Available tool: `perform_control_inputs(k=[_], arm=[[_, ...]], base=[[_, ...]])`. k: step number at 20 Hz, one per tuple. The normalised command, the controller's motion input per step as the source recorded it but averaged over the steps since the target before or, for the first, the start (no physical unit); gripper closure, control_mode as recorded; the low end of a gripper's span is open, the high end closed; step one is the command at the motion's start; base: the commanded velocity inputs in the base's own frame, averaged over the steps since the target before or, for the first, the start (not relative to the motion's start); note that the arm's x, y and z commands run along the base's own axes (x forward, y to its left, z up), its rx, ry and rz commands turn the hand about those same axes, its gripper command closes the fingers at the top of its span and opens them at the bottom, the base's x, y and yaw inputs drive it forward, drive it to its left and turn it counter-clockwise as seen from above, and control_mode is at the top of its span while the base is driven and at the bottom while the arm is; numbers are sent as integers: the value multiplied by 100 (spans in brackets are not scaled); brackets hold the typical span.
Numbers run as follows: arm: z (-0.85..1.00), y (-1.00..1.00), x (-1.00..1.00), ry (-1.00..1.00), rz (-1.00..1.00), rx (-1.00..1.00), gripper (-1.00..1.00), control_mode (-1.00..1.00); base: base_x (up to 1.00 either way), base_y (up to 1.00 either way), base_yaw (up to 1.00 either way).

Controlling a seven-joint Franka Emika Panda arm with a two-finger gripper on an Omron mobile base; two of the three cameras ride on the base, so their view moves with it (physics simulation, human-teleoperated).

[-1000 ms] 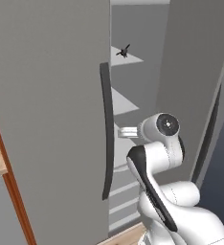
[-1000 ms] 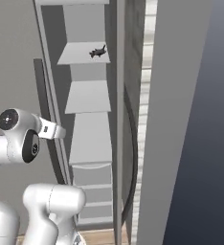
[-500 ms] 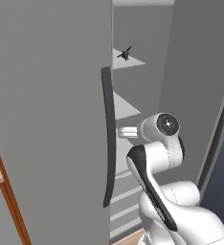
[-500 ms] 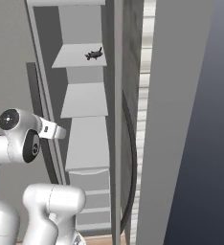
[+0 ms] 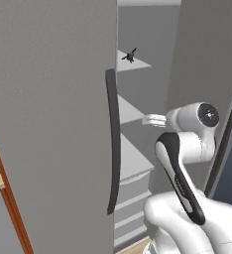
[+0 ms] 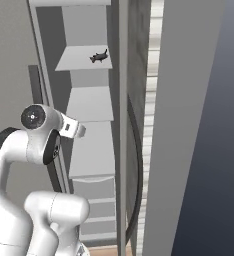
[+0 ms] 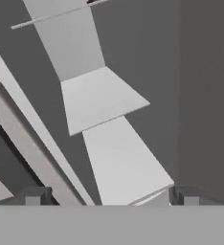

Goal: Take the lime, lime, and fish from the freezer and place them in the bowl on the counter.

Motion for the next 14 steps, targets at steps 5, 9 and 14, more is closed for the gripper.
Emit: perform_control_inputs(k=[5, 9, 14], arm=[[100, -28, 11, 0, 0, 2, -100, -100], [98, 0, 10, 0, -9, -3, -100, -100], [77, -6, 1, -8, -14, 0, -100, -100]], base=[[0, 0, 0], [0, 0, 0], [0, 0, 0]])
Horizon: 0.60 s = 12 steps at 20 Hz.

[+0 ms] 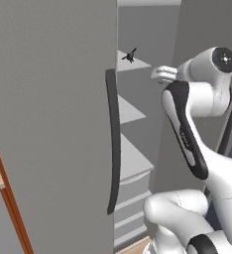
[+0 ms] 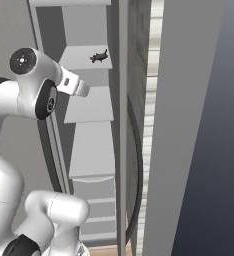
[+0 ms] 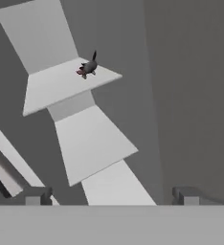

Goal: Take the lime, lime, and fish from the freezer and place them in the bowl on the counter.

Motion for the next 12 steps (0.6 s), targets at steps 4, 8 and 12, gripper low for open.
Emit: perform_control_inputs(k=[4, 8, 12], arm=[[47, -3, 1, -11, -13, 0, -100, -100], [8, 0, 0, -22, 0, 0, -100, -100], [3, 0, 42, -17, 11, 0, -100, -100]], base=[[0, 0, 0], [0, 0, 0], [0, 0, 0]])
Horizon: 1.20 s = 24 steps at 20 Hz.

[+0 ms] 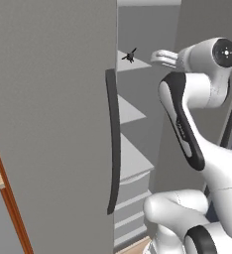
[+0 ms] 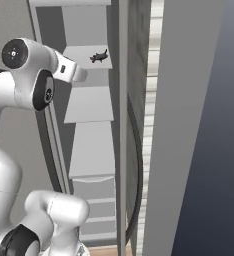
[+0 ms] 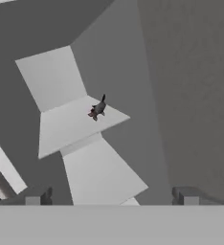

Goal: Take the lime, lime, and fish from the freezer and place them in the bowl on the counter.

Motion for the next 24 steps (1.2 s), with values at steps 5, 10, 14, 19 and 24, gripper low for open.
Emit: perform_control_inputs(k=[5, 10, 14, 19, 24], arm=[[6, 0, 54, -2, 6, 0, -100, -100], [24, 0, 84, 2, 0, -2, -100, -100], [11, 0, 76, 8, 0, -4, -100, -100], [0, 0, 44, 14, 0, 0, -100, -100], [0, 0, 59, 13, 0, 0, -100, -100]], base=[[0, 0, 0], [0, 0, 0], [0, 0, 0], [0, 0, 0], [0, 0, 0]])
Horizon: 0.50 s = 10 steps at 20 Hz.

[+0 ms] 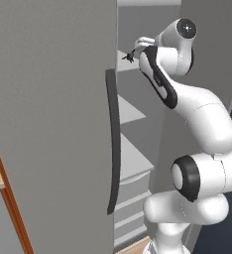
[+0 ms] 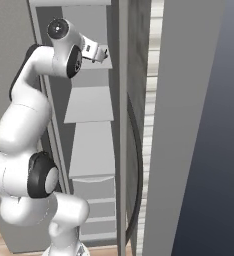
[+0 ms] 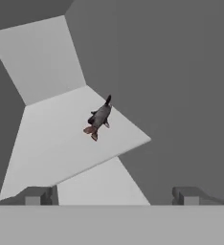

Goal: Take the lime, lime, and fish from the freezer and place them in the bowl on the counter.

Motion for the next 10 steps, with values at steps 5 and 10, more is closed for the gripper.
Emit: perform_control_inputs(k=[5, 10], arm=[[-12, 1, 53, 2, 0, 0, -100, -100], [-11, 7, 51, 0, 0, 0, -100, -100]], base=[[0, 0, 0], [0, 0, 0]])
